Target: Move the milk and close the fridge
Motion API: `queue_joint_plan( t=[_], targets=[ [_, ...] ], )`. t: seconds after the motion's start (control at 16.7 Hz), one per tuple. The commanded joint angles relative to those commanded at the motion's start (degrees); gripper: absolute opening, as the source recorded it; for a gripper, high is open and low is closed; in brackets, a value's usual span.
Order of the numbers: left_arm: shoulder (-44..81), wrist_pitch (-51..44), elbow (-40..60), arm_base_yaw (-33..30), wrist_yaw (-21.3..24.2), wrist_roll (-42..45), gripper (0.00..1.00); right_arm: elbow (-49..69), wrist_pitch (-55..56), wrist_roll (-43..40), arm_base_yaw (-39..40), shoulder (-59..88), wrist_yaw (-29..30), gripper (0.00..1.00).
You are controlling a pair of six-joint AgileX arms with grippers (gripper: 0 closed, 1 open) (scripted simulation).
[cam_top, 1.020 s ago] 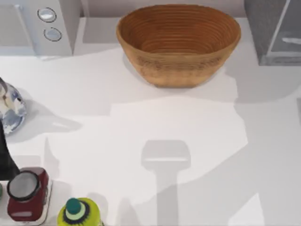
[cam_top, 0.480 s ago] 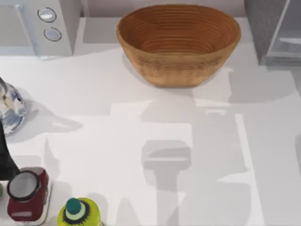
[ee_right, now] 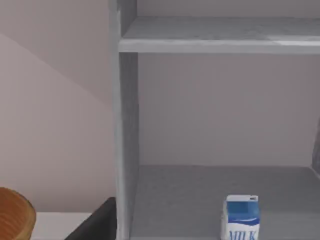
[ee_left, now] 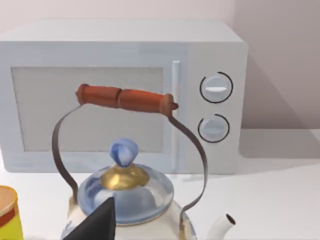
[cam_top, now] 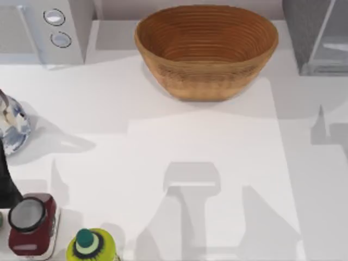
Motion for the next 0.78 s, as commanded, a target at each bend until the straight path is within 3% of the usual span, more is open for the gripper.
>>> queue_joint_plan(
  t=[0.42,0.78],
  targets=[
    [0.0,0.0,0.0,0.0,0.0,0.0,1.0,-19.37,-15.26,-0.19,3.13,-34.24,3.0,1.0],
    [0.0,0.0,0.0,0.0,0.0,0.0,1.0,-24.87,-19.58,-0.24,4.17,-42.79,3.75,1.0]
  ],
)
